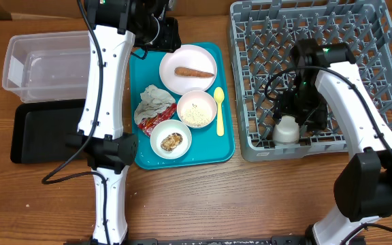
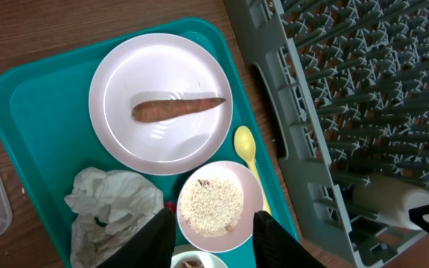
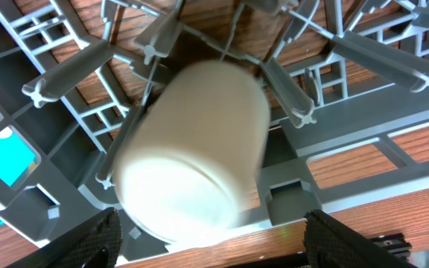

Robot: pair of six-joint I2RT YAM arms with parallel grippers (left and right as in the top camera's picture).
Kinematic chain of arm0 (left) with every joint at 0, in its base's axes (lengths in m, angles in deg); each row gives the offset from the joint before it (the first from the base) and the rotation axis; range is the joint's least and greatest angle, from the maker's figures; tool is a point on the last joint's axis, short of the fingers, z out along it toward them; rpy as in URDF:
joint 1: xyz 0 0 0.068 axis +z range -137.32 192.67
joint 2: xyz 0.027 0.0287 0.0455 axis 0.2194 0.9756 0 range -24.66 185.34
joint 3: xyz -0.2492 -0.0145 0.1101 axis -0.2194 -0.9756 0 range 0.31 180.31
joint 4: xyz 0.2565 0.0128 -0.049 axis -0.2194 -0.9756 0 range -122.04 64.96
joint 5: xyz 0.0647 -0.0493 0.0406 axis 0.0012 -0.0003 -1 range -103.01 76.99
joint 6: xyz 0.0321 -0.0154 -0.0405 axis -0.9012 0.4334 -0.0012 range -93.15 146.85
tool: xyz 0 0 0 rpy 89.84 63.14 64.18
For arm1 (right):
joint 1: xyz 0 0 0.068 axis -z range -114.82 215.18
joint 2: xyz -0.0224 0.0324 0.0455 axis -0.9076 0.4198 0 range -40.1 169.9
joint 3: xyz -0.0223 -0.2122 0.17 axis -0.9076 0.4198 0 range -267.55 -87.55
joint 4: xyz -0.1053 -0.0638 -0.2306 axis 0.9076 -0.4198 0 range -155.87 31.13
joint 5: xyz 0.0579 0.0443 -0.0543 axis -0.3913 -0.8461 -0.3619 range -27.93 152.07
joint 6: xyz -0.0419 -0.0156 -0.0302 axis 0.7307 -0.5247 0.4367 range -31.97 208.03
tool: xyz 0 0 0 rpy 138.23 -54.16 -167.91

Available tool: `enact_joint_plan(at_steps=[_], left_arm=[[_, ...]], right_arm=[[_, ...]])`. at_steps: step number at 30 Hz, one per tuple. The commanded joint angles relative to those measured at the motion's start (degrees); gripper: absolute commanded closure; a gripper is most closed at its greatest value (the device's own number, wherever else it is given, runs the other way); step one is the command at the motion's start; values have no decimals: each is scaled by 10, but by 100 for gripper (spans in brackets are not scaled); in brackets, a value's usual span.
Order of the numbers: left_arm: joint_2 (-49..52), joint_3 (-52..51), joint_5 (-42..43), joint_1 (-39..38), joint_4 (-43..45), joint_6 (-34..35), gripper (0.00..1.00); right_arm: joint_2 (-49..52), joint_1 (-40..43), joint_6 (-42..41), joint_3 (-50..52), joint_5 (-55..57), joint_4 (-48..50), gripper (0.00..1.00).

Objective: Sort waste into correct bins and load items into the dishwasher
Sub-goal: 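Place the paper cup upside down in the dish rack with right gripper, then grasp the carrot on the white plate with the left gripper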

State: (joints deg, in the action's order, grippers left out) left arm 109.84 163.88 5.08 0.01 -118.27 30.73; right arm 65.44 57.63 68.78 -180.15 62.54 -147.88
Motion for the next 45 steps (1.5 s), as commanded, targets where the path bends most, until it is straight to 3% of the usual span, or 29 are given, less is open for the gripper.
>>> enact_joint_plan(at_steps=[1,6,13,17,26,30,39,45], left_arm=[[-5,4,-7,-2,0,-14,62],[-5,4,-7,-2,-1,-18,59],[-3,3,-8,-13,-7,-97,44],[-2,-4,-21,-19,-7,-107,43],[1,-94,-52,-21,56,-119,36],[1,-170,-63,-21,142,-210,30],[1,-336,-67,-26,347,-443,26],[1,-417,-67,-27,411,-502,27]], right_arm=[[-1,-2,-1,-15,5,0,18],[-1,-2,19,-63,-21,-15,18],[-1,-2,46,-233,-25,-61,16],[-1,-2,63,-309,-47,-63,14],[0,-7,71,-318,-76,-43,14],[0,-7,71,-318,-76,-44,14],[0,-7,71,-318,-76,-44,14],[0,-7,71,-318,-74,-42,14]])
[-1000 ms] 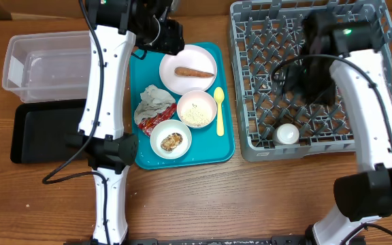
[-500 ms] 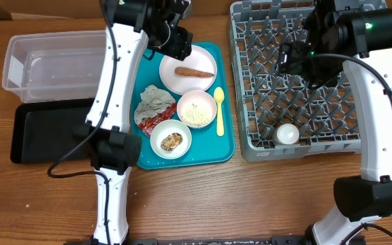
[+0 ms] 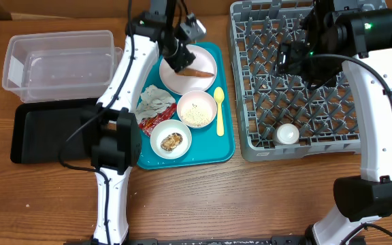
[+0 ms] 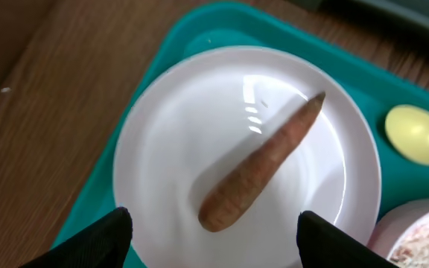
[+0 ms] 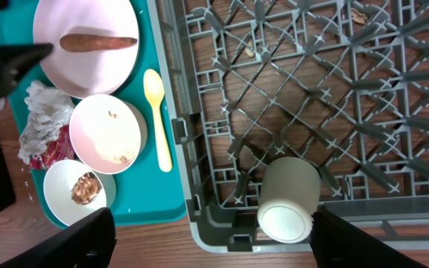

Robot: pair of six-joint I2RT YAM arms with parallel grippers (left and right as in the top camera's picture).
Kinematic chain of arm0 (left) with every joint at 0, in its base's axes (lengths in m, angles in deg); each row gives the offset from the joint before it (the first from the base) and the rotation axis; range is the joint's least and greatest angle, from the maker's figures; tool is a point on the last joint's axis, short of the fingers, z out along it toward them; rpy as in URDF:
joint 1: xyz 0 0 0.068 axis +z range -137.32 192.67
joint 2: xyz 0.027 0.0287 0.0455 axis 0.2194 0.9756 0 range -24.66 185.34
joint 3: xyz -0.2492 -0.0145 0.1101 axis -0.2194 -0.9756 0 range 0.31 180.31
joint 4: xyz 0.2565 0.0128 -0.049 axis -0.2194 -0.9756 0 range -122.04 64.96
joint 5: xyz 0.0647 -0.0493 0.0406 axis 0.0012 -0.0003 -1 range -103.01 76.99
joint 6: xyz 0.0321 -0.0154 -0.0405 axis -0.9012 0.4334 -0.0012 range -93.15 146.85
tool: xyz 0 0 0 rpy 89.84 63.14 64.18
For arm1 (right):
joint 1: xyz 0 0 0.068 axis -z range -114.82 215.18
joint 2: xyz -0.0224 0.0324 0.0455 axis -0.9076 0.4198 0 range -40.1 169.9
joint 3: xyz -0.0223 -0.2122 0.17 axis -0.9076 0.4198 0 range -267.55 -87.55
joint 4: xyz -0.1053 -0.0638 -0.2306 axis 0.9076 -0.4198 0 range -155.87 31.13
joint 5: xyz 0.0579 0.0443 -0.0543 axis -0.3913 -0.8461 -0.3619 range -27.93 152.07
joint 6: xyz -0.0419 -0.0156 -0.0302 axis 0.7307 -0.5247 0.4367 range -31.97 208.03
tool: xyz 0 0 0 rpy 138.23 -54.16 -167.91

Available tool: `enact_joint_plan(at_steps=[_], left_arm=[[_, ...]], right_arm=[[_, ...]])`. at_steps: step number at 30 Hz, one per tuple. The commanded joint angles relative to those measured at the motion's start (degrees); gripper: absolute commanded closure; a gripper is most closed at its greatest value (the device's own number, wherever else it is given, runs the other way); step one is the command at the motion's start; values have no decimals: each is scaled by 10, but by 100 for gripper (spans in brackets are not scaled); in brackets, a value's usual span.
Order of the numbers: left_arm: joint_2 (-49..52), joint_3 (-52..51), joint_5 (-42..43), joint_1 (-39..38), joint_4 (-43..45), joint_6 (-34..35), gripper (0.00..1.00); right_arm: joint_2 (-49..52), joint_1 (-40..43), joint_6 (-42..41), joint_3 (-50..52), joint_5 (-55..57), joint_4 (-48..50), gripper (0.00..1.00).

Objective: Sort waste into correct bins and load items into the dishwasher
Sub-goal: 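Grasp the carrot on the white plate with the left gripper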

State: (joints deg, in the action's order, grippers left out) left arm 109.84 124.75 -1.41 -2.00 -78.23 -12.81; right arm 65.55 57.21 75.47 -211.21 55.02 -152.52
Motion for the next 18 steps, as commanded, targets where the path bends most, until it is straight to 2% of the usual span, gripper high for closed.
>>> enact_joint_plan(at_steps=[1,7,15,18], left_arm=[[1,-33,-2,-7,15,-68,27],[2,-102,-2,-8,67,-70,31],[2,-178,-17,-8,140,-52,30],[2,-187,-17,-8,158,-41,36]], right_arm=[[-2,-3,4,-7,1,5,14],[-2,-3,4,-8,1,15,14],[-2,-3,4,-8,1,20,14],[-2,-3,4,-8,1,20,14]])
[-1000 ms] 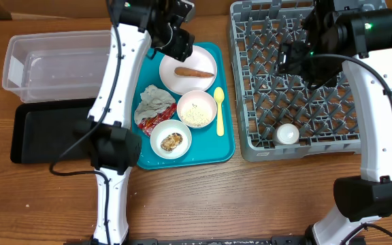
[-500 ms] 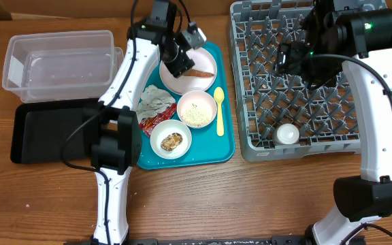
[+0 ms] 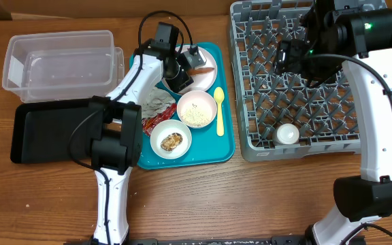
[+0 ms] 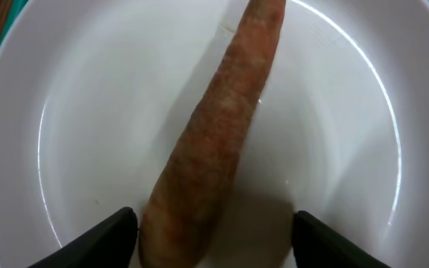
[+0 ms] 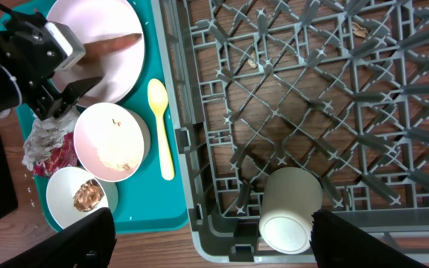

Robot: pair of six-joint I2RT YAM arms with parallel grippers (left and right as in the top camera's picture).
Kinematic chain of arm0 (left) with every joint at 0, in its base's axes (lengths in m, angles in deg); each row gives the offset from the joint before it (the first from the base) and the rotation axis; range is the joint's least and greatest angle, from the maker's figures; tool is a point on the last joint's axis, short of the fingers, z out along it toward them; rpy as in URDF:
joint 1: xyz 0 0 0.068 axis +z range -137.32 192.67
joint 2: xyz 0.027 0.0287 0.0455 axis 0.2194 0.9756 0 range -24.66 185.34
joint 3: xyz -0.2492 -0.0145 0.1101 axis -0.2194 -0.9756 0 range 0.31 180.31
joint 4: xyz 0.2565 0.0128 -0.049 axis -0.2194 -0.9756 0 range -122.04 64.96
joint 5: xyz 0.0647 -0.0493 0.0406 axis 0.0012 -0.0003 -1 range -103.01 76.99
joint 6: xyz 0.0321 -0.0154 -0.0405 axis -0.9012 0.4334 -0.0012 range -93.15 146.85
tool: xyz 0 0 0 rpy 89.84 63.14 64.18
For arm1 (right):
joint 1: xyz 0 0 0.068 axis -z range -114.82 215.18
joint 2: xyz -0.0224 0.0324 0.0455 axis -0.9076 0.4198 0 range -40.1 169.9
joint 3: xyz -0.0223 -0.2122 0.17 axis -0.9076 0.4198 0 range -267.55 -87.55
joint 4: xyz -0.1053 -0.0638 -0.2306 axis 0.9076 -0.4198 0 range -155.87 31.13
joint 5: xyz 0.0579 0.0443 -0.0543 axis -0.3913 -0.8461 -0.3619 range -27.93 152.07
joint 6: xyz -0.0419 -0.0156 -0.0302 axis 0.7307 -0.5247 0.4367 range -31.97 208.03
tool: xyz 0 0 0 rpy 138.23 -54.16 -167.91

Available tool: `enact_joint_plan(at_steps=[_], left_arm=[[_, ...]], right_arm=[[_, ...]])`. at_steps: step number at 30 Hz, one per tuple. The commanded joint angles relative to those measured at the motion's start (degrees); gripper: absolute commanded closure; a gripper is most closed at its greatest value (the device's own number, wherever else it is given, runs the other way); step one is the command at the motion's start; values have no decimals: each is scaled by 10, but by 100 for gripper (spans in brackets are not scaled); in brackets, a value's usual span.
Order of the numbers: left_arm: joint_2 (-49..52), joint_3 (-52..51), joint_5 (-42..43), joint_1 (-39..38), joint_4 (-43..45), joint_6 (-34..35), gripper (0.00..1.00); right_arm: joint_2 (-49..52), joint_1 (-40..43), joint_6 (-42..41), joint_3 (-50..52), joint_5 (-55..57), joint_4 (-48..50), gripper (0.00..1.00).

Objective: Sort waste into correct bins and load items into the dishwasher
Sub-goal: 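Grasp the carrot on the white plate with the left gripper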

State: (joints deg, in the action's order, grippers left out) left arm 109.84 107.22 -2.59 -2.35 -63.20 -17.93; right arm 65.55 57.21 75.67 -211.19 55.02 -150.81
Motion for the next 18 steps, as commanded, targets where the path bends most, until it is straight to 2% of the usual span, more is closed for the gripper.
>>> enact_joint_plan(at_steps=[1,2,5,6,13,18], left_arm=[[2,-12,-5,-5,10,17,42],[2,-12,-5,-5,12,26,47],[2,-12,-6,-5,15,51,74],[2,-12,-6,-5,14,63,77],[1,-7,-57,-5,15,186,76],[-12,43,-100,-5,-37,287,73]], right_arm=[[-2,-3,2,-8,1,3,14],[-2,-3,2,-8,1,3,14],[-2,-3,2,-8,1,3,14],[-2,-3,2,-8,1,3,14],[-2,-3,2,-8,1,3,14],[-2,-3,2,-8,1,3,13]])
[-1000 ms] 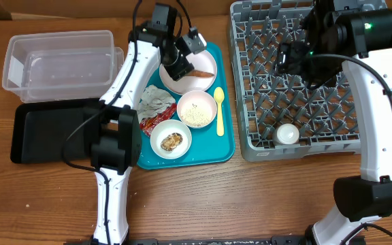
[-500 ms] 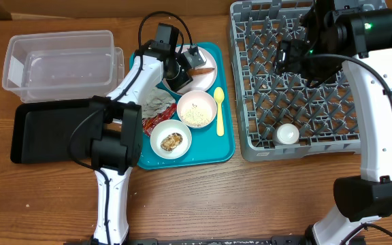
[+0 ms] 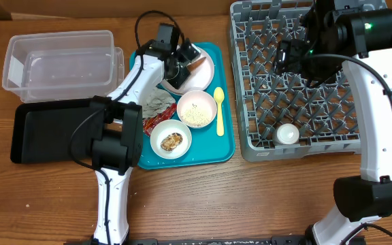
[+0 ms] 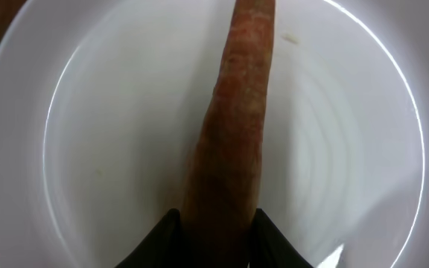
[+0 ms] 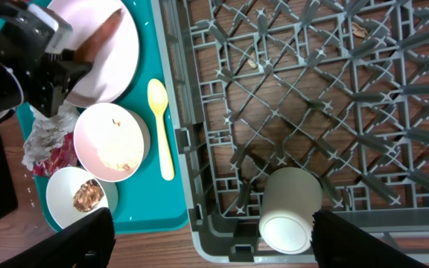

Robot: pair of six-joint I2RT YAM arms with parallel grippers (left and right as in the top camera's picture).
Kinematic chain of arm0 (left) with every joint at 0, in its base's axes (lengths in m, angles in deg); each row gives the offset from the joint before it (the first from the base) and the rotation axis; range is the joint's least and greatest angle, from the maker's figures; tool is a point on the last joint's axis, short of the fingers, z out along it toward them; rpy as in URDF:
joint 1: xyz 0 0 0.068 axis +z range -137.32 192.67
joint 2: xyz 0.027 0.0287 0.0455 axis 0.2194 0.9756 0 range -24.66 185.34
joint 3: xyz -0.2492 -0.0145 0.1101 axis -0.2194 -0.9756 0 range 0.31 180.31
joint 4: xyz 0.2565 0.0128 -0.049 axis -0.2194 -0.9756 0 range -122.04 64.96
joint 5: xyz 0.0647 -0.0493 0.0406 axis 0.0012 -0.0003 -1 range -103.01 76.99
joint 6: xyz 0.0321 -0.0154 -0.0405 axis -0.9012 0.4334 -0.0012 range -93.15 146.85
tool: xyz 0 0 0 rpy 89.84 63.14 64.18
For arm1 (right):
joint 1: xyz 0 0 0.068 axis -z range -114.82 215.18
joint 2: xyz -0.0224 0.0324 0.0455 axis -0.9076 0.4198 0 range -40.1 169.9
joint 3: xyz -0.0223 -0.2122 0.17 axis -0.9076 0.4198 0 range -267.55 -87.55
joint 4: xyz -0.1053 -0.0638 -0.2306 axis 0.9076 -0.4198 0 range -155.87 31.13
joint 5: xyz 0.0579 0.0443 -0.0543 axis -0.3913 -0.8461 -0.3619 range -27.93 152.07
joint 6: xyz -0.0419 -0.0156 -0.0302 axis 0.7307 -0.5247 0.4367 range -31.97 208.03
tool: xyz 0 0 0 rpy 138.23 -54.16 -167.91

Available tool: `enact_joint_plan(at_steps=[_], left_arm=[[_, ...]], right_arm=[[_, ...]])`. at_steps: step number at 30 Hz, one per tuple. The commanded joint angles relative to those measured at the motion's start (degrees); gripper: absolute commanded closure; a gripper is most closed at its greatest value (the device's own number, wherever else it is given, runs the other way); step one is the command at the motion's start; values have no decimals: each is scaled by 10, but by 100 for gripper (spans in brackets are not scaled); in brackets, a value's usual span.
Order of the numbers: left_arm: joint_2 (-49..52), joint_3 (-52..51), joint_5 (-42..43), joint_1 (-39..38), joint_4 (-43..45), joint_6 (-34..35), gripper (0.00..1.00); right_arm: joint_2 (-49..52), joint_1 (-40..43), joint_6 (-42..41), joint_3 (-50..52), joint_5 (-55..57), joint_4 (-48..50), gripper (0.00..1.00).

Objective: Sort waste into correct bins and load items into the dishwasher
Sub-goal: 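Grasp the carrot on the white plate with the left gripper, then carry the carrot left and drop it on the black tray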

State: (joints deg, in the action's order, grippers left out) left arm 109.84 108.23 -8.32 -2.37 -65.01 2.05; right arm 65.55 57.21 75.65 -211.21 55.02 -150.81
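Note:
An orange carrot (image 4: 233, 112) lies on a white plate (image 4: 88, 149) at the back of the teal tray (image 3: 216, 153). My left gripper (image 4: 216, 249) is down on the plate, shut on the carrot's thick end, one finger pressing each side. In the overhead view the left gripper (image 3: 184, 56) covers most of the plate. My right gripper (image 5: 214, 249) hangs open and empty high over the grey dish rack (image 3: 332, 139). A white cup (image 5: 290, 208) lies on its side in the rack's front corner.
On the tray are a bowl of rice (image 3: 196, 109), a yellow spoon (image 3: 219, 109), a bowl with brown scraps (image 3: 171, 140) and a crumpled wrapper (image 3: 154, 105). A clear bin (image 3: 56, 58) and a black tray (image 3: 46, 129) sit to the left.
My left gripper's fingers stood wide apart either side of the carrot; now they are shut on its thick end. The right arm has not moved.
First my right gripper was low in the rack, open around the white cup, and the left hung above the tray. Then the right was high above the rack with the cup left inside, and the left was open over the plate. It closed in on the carrot and now grips it.

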Motion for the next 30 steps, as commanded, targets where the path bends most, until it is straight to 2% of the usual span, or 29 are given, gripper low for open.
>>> enact_joint_plan(at_steps=[1,4,12,16,19,24,26,30], left_arm=[[-16,55,-42,-5,-40,104,73],[-29,128,-42,-5,-105,140,85],[-86,337,-40,-5,-293,224,87],[-136,409,-45,-3,-422,267,94],[-196,425,-75,-3,-496,294,95],[-279,425,-117,-3,-567,331,92],[-316,420,-109,-3,-568,339,89],[-372,414,-114,-2,-568,350,90]], right_arm=[[-2,-3,2,-8,1,3,13],[-2,-3,2,-8,1,5,13],[-2,-3,2,-8,1,12,13],[-2,-3,2,-8,1,12,12],[-2,-3,2,-8,1,13,12],[-2,-3,2,-8,1,18,10],[-2,-3,2,-8,1,19,9],[-2,-3,2,-7,0,18,9]])
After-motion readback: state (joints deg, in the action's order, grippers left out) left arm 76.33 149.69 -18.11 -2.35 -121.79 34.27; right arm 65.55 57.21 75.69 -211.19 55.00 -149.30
